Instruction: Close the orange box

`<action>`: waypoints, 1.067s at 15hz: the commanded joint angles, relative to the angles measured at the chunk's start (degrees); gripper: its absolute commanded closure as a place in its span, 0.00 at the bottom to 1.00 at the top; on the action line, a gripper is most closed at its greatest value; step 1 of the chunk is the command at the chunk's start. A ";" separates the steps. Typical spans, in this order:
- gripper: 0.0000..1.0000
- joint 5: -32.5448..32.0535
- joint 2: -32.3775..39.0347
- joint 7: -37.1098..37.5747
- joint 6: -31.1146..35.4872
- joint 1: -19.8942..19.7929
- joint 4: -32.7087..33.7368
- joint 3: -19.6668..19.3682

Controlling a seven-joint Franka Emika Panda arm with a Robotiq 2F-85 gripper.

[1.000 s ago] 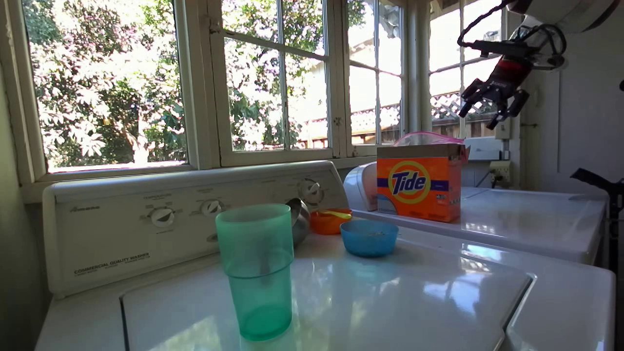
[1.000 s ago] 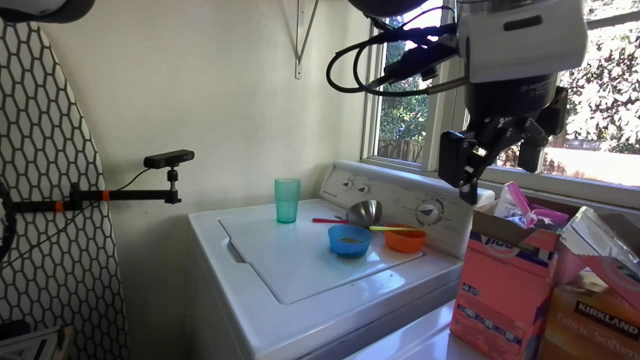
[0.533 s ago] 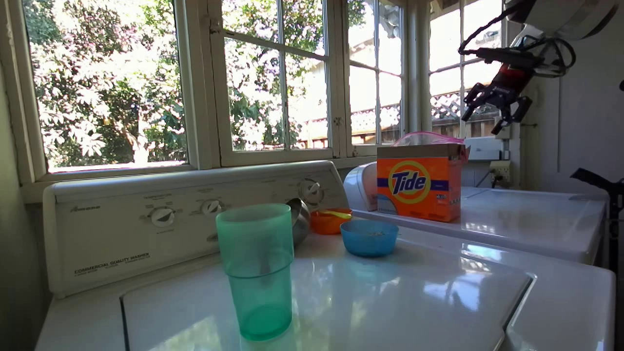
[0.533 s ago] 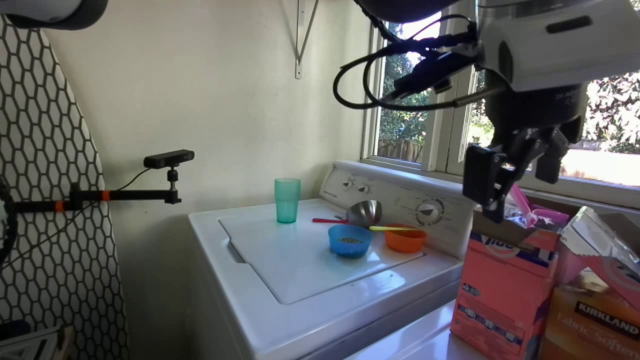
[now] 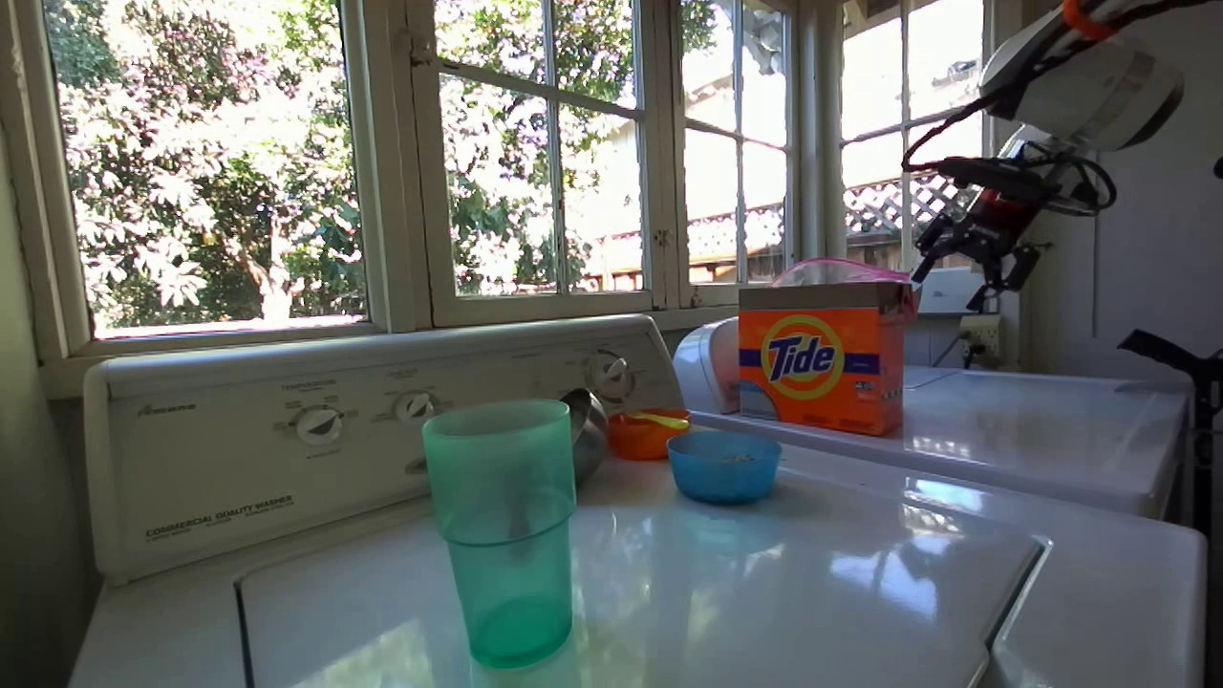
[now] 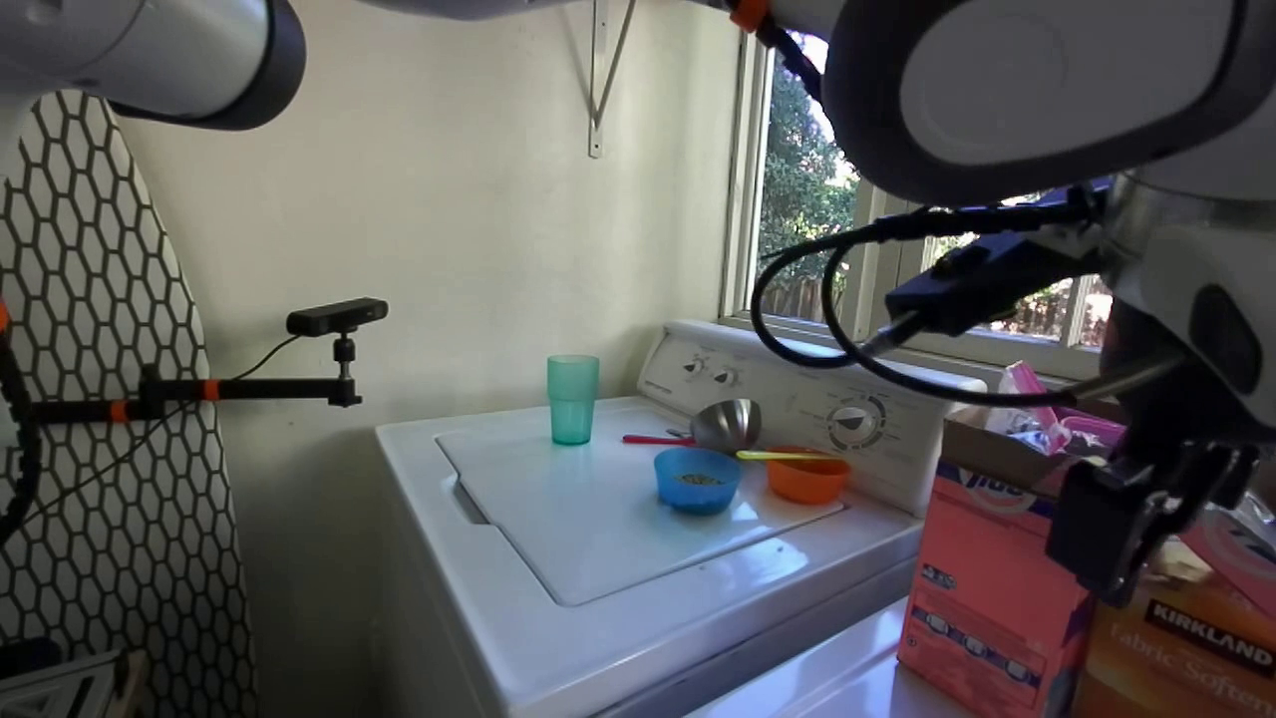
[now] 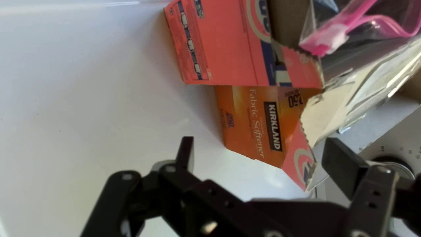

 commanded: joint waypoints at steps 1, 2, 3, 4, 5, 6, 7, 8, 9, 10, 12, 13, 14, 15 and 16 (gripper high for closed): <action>0.00 0.33 1.38 0.52 -0.38 -0.75 1.61 0.33; 0.00 0.42 2.48 0.89 -0.50 -1.15 2.75 0.44; 0.00 0.48 3.24 1.04 -0.58 -1.39 3.56 0.54; 0.00 0.49 3.67 1.16 -0.60 -1.50 4.10 0.60; 0.00 1.97 4.25 0.18 -1.28 -2.25 5.14 1.39; 0.00 3.23 3.88 -1.66 -0.97 -2.87 4.72 1.99; 0.00 4.89 3.59 -4.05 -1.78 -3.87 4.61 2.80; 0.00 6.53 3.83 -6.15 -2.93 -4.80 5.10 3.43; 0.00 7.79 4.40 -6.98 -3.73 -5.29 5.69 3.64; 0.00 8.80 4.93 -6.24 -3.18 -5.29 5.77 3.39; 0.00 10.21 6.01 -8.77 -5.14 -6.17 6.67 3.66; 0.00 10.81 6.54 -8.91 -5.70 -6.37 7.09 3.66; 0.00 10.94 6.86 -7.40 -5.87 -6.17 7.28 3.28; 0.00 10.45 7.07 -6.24 -5.80 -5.75 7.44 2.86; 0.00 9.37 5.36 -7.20 -4.13 -4.94 5.20 2.38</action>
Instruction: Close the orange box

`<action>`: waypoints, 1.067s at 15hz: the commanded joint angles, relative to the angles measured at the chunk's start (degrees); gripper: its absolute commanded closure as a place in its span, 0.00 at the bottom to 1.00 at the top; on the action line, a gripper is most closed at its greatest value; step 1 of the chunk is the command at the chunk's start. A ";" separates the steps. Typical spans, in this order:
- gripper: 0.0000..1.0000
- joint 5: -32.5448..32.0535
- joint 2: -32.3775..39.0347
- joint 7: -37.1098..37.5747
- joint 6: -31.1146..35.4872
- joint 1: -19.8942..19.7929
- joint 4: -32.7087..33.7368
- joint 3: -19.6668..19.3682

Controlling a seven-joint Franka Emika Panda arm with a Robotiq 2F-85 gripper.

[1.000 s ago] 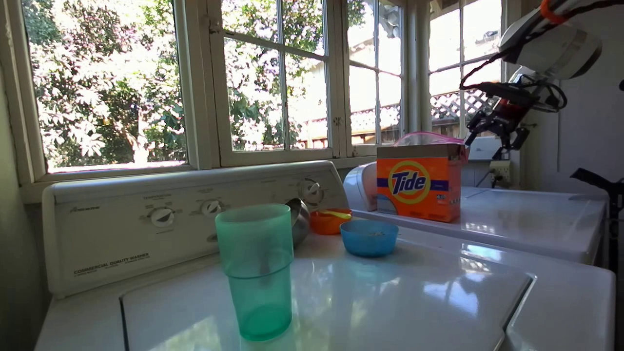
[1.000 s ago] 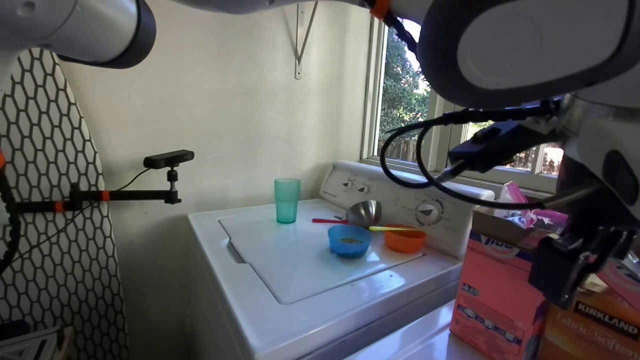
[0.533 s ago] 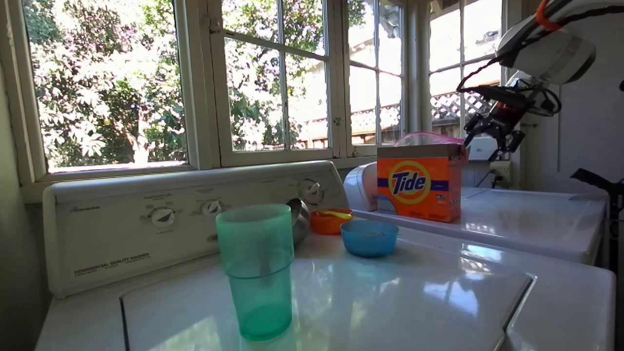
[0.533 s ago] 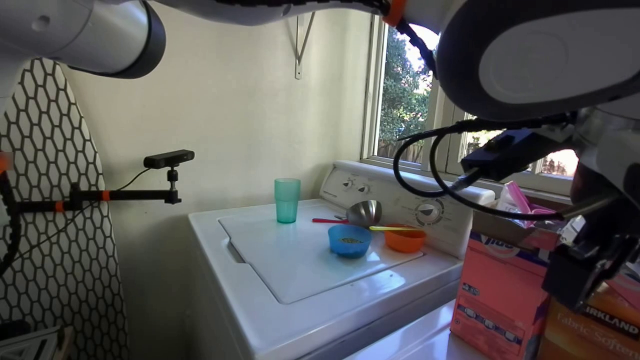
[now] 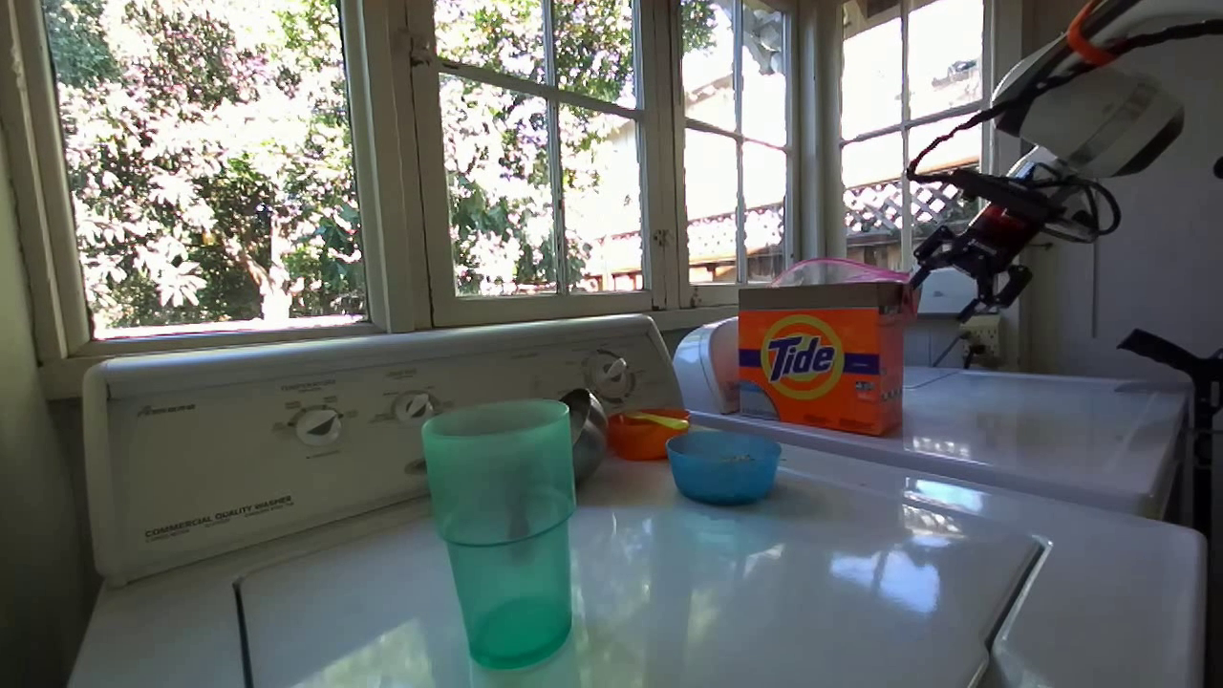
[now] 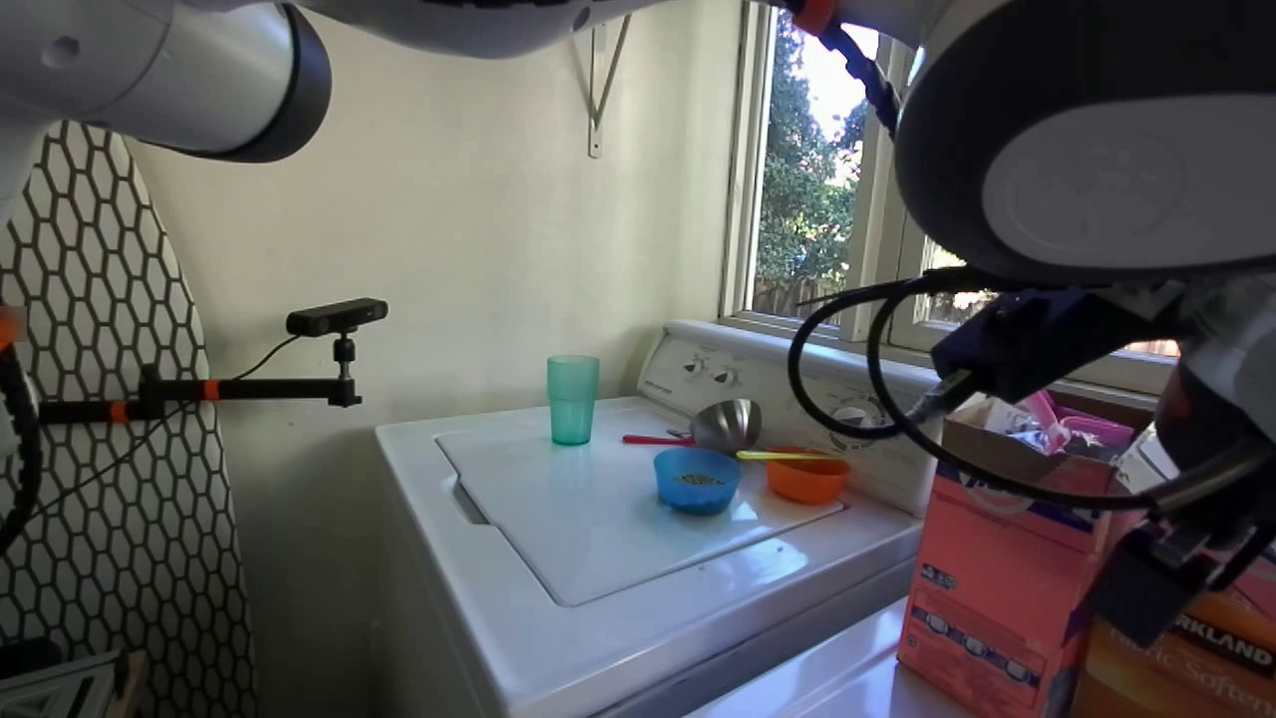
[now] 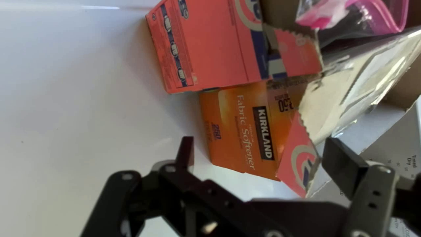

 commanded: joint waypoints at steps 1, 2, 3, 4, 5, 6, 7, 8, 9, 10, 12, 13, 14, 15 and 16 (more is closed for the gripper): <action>0.00 0.23 0.63 0.11 -0.37 0.27 0.73 -0.51; 0.00 0.22 0.90 0.17 -0.37 0.25 0.99 -0.47; 0.00 0.20 1.09 0.22 -0.39 0.24 1.23 -0.44; 0.00 1.72 1.59 -0.05 0.54 0.11 1.71 0.17; 0.00 2.76 1.67 -0.27 1.09 -0.02 1.79 0.56; 0.00 4.28 1.59 -0.59 1.52 -0.18 1.71 1.05; 0.00 5.63 1.58 -1.01 1.63 -0.28 1.73 1.38; 0.00 7.23 1.66 -1.08 2.27 -0.25 1.75 1.62; 0.00 8.58 1.71 -1.29 2.90 -0.17 1.78 1.78; 0.00 9.57 1.72 -0.80 4.07 0.14 1.66 1.68; 0.00 11.14 1.97 -0.05 6.07 0.52 1.62 1.49; 0.00 11.90 2.20 0.28 6.80 0.56 1.74 1.43; 0.00 12.69 2.42 0.91 8.02 0.68 1.76 1.29; 0.00 13.40 2.62 1.61 9.41 0.79 1.73 1.15; 0.00 13.99 2.99 2.25 10.93 0.90 1.95 1.02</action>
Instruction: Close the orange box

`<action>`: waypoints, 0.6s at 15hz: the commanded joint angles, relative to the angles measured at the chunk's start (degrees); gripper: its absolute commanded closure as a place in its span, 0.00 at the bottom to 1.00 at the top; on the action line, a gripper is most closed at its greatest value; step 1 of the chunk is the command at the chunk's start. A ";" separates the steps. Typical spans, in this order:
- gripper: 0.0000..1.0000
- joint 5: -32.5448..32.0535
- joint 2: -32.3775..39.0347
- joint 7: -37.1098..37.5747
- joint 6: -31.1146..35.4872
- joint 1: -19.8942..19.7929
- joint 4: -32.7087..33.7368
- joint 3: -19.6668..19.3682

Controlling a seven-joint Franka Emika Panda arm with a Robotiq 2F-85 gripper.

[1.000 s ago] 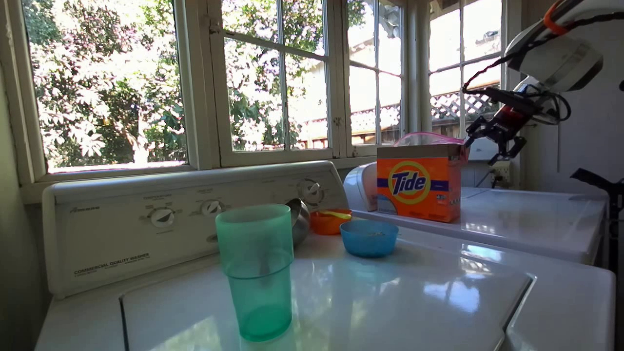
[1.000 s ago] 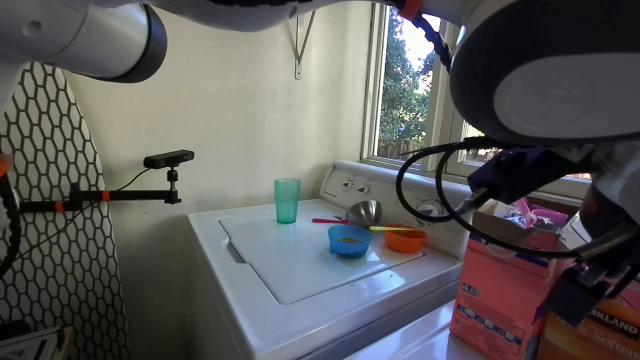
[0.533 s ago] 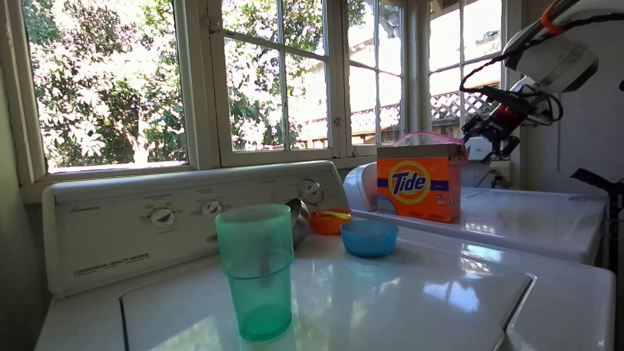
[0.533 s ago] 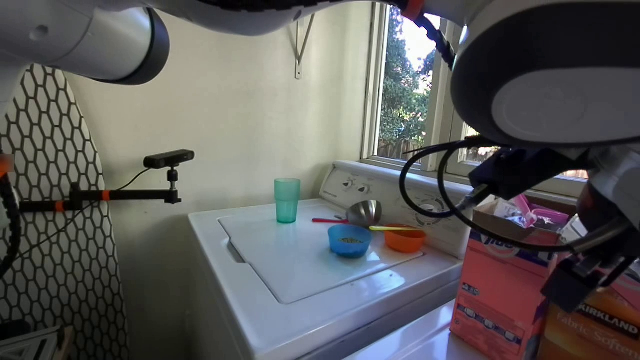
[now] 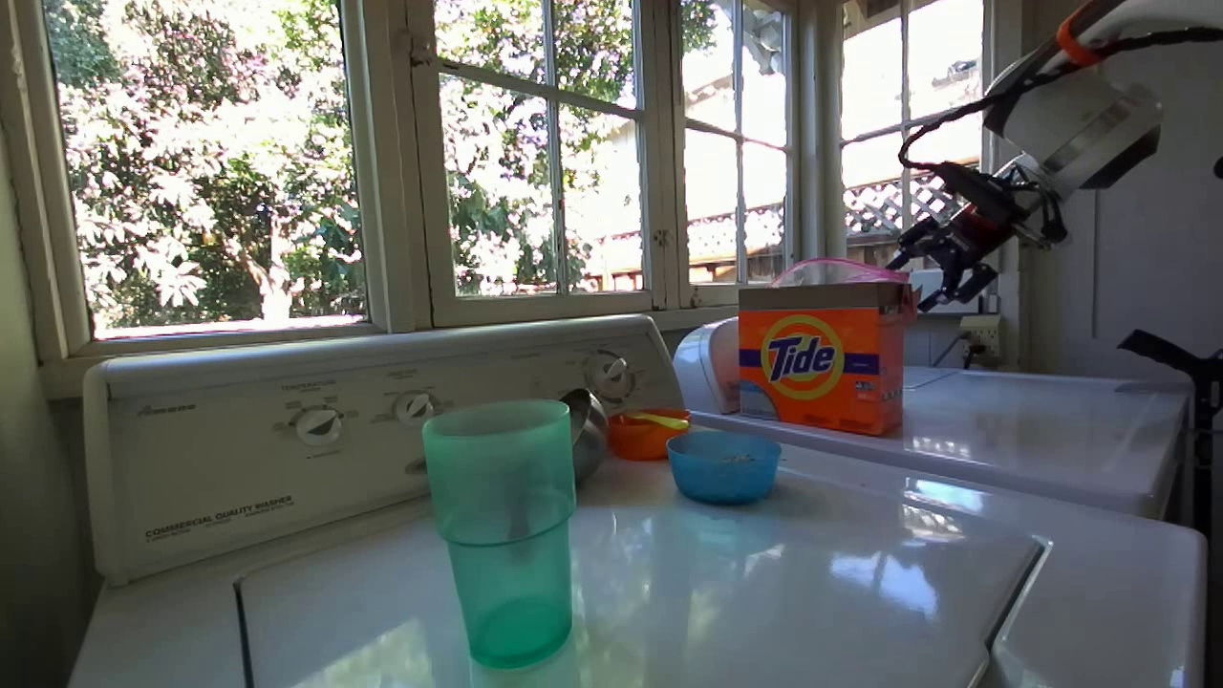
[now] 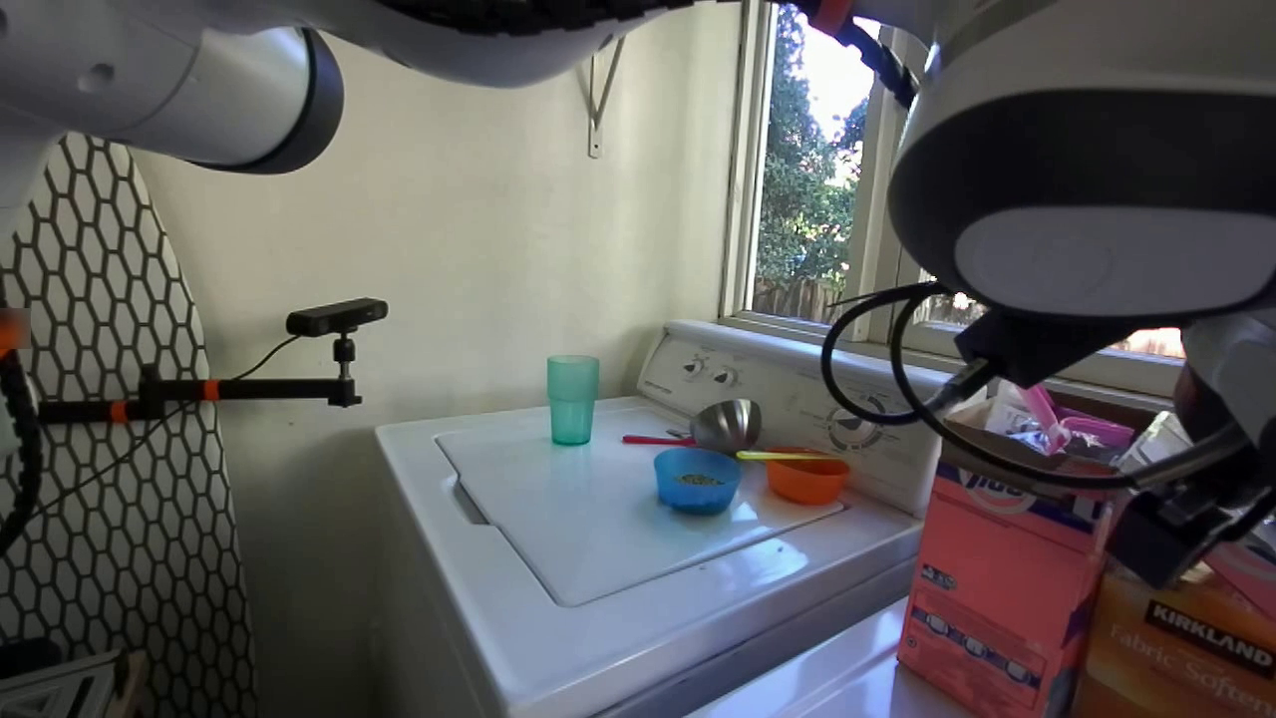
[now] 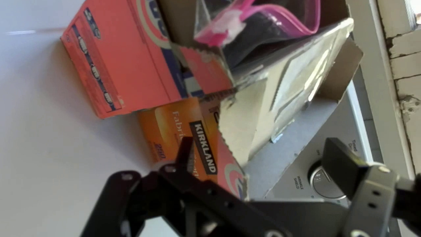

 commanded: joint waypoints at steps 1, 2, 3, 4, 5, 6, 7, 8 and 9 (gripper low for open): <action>0.00 3.54 1.89 2.63 5.28 0.59 1.02 -0.57; 0.00 4.17 2.24 2.97 6.39 0.55 1.22 -0.43; 0.00 4.68 2.65 3.25 7.49 0.60 1.53 -0.33; 0.00 5.23 2.81 3.44 8.28 0.65 1.60 -0.23; 0.00 5.89 2.60 3.11 9.16 0.68 1.33 -0.08; 0.00 6.59 2.45 2.62 9.88 0.71 1.19 0.07; 0.00 7.49 2.06 1.90 10.50 0.71 0.89 0.26; 0.00 8.35 1.63 1.20 10.80 0.62 0.61 0.46; 0.00 9.37 1.04 0.15 10.89 0.46 0.18 0.69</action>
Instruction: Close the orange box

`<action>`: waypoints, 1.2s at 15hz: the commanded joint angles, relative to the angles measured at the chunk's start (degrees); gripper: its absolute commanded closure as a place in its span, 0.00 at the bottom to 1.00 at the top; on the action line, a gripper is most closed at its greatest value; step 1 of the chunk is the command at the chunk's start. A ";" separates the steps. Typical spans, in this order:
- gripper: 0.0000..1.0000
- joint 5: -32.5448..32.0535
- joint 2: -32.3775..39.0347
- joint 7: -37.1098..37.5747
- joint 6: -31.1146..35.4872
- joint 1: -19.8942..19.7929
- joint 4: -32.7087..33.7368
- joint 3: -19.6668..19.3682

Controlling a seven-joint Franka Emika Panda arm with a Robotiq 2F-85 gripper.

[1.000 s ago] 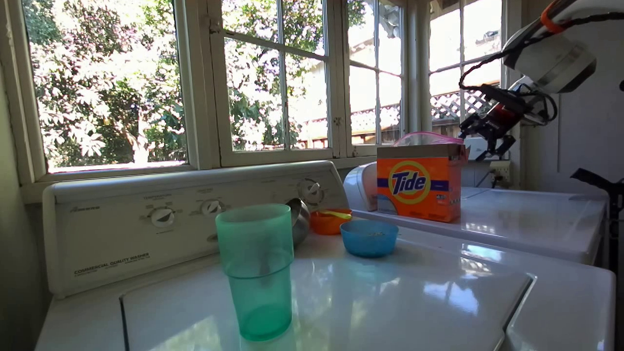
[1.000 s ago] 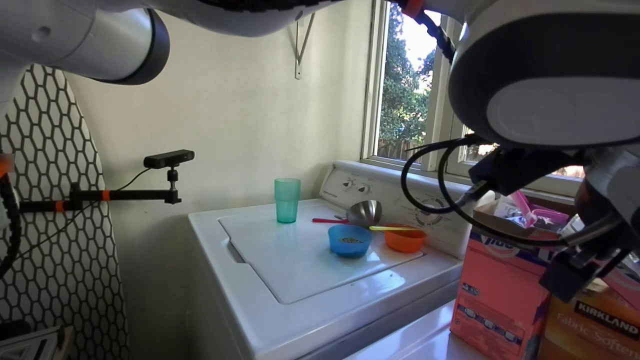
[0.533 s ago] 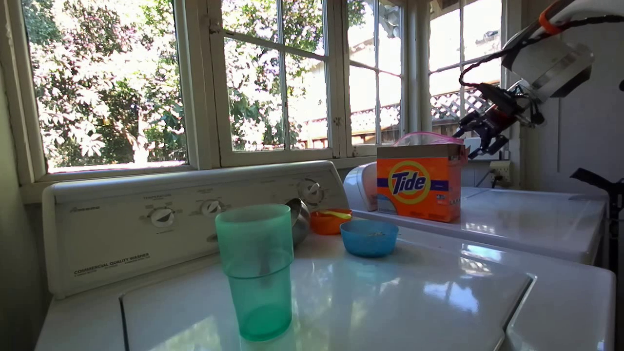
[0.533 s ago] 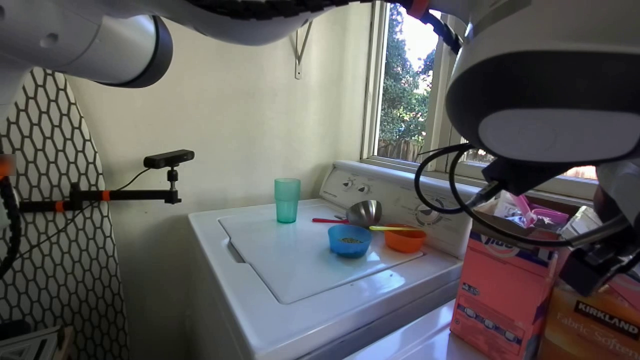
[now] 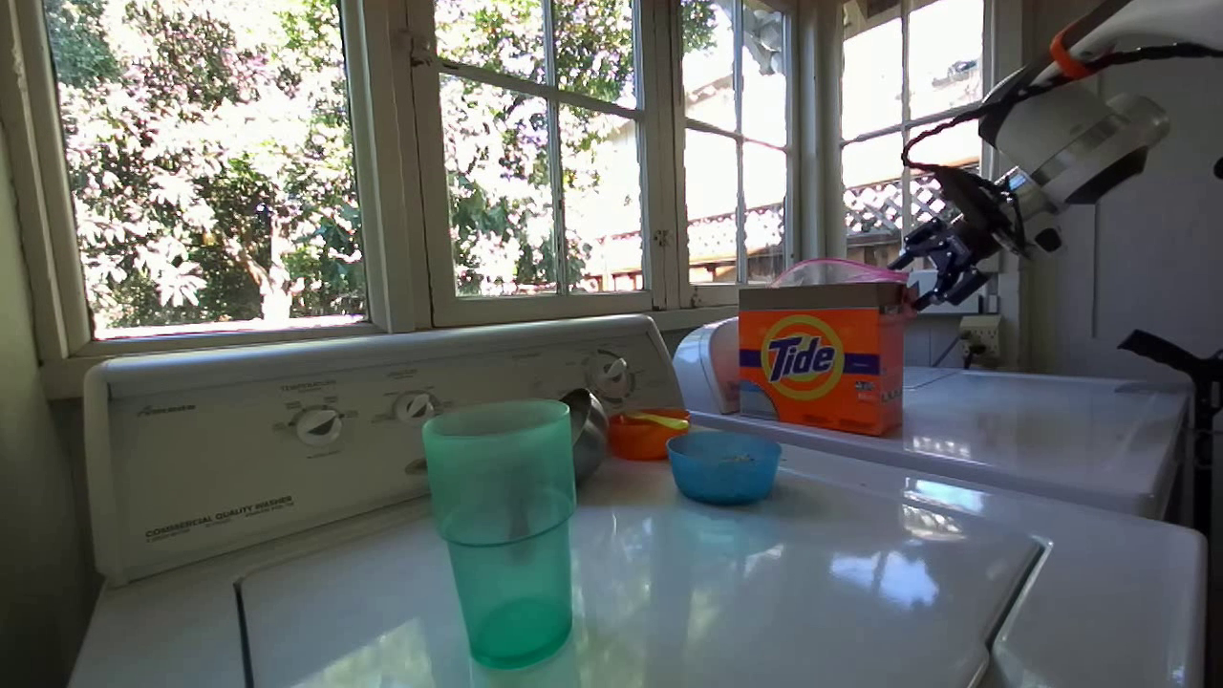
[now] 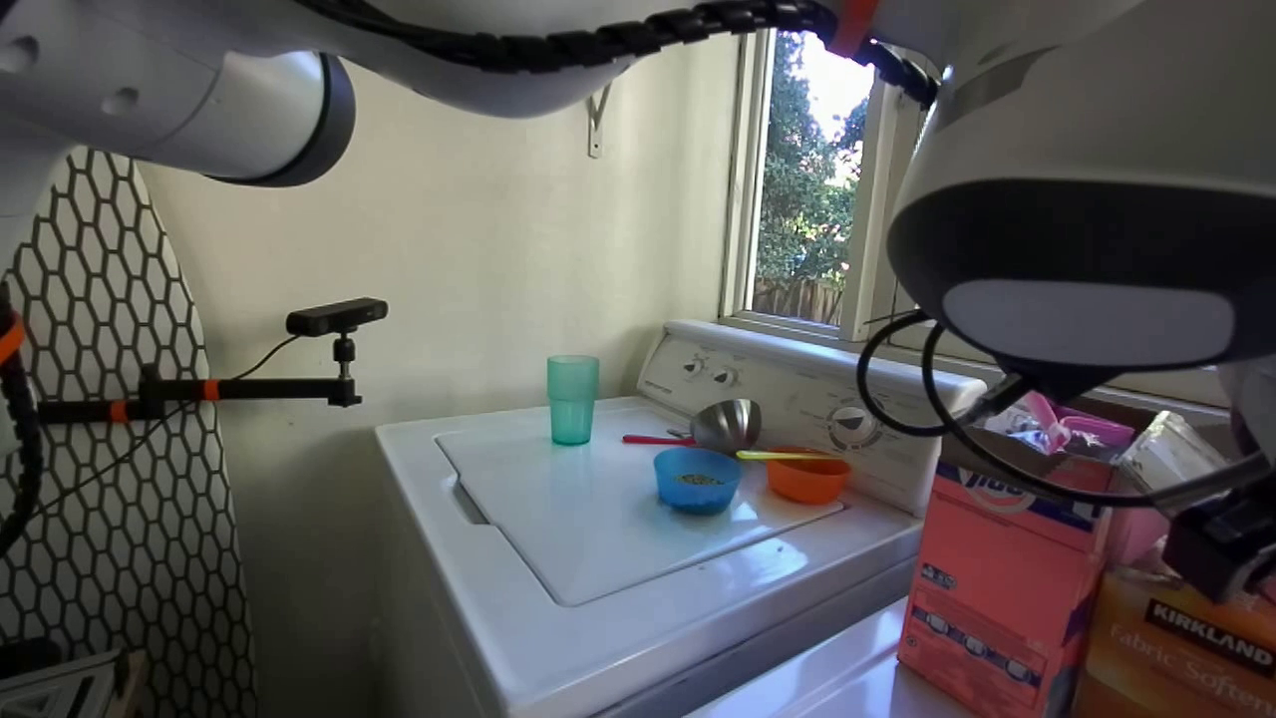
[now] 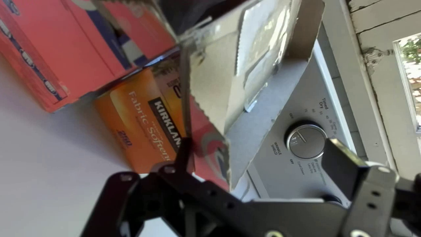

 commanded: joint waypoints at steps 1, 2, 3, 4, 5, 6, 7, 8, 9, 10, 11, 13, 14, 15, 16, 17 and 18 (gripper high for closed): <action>0.00 4.24 -0.86 -2.53 1.83 -0.15 -0.16 0.58; 0.00 5.12 -1.45 -3.67 1.68 -0.30 -0.53 0.66; 0.00 5.99 -2.35 -5.45 1.56 -0.43 -1.28 0.70; 0.00 7.00 -3.76 -7.84 2.36 -0.86 -2.70 1.34; 0.00 8.23 -4.67 -10.13 2.71 -1.02 -3.38 1.45; 0.00 9.66 -5.82 -12.93 2.61 -1.35 -4.21 1.64; 0.00 11.09 -7.05 -15.86 2.36 -1.59 -5.08 1.77; 0.00 12.25 -8.10 -18.14 1.90 -1.73 -5.78 1.82; 0.00 12.71 -9.12 -20.56 0.17 -1.99 -6.35 1.91; 0.00 12.83 -10.31 -22.64 -1.41 -2.26 -7.24 1.92; 0.00 13.29 -11.32 -25.01 -2.86 -2.57 -8.05 2.11; 0.00 14.54 -13.07 -28.71 -5.05 -1.75 -9.33 0.67; 0.00 14.64 -13.81 -29.99 -6.16 -1.55 -9.98 0.31; 0.00 14.40 -14.47 -31.68 -7.98 -1.45 -10.56 -0.08; 0.00 13.42 -15.04 -33.10 -10.27 -1.40 -10.96 -0.53; 0.00 12.59 -15.41 -35.16 -13.89 -1.66 -11.19 -0.92; 0.00 12.37 -15.74 -36.84 -16.63 -1.72 -11.32 -1.36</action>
